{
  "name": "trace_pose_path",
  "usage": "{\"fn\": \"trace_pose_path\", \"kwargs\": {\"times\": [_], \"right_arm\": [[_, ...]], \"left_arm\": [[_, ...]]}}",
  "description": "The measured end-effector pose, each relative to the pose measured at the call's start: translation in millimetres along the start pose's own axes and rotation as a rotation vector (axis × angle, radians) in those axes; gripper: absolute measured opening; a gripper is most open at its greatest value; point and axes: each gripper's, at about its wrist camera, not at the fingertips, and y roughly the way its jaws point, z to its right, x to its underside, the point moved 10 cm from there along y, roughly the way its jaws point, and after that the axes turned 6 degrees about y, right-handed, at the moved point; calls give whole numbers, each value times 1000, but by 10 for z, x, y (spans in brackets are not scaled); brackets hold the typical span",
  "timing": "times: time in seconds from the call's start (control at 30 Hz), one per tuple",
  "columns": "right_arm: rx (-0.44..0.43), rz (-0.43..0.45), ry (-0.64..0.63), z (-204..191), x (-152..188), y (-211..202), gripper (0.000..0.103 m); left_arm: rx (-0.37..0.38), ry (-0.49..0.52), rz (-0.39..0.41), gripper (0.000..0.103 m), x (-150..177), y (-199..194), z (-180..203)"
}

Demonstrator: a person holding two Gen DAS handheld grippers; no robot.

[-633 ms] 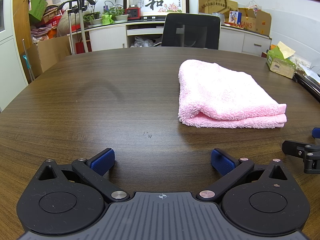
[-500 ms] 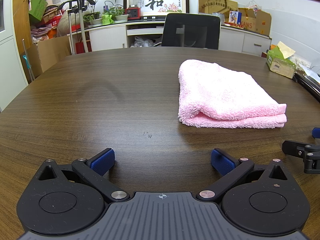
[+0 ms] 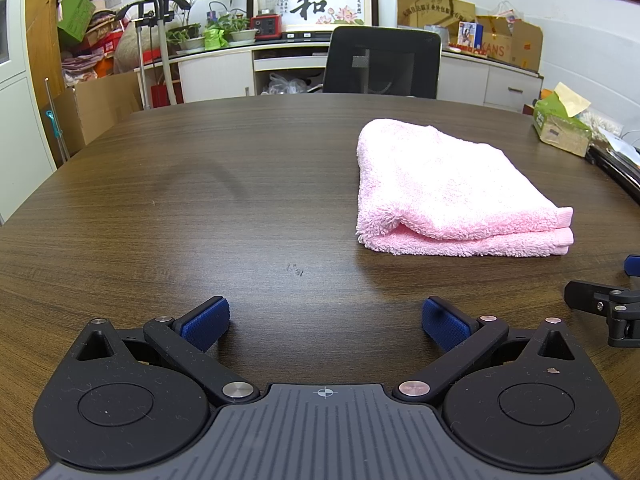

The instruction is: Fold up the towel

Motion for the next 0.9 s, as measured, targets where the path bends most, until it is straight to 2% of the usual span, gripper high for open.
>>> {"fn": "trace_pose_path", "kwargs": {"times": [0.9], "right_arm": [[0, 0, 0, -8, -2, -23, 103]], "left_arm": [[4, 3, 0, 103, 17, -30, -10]]}}
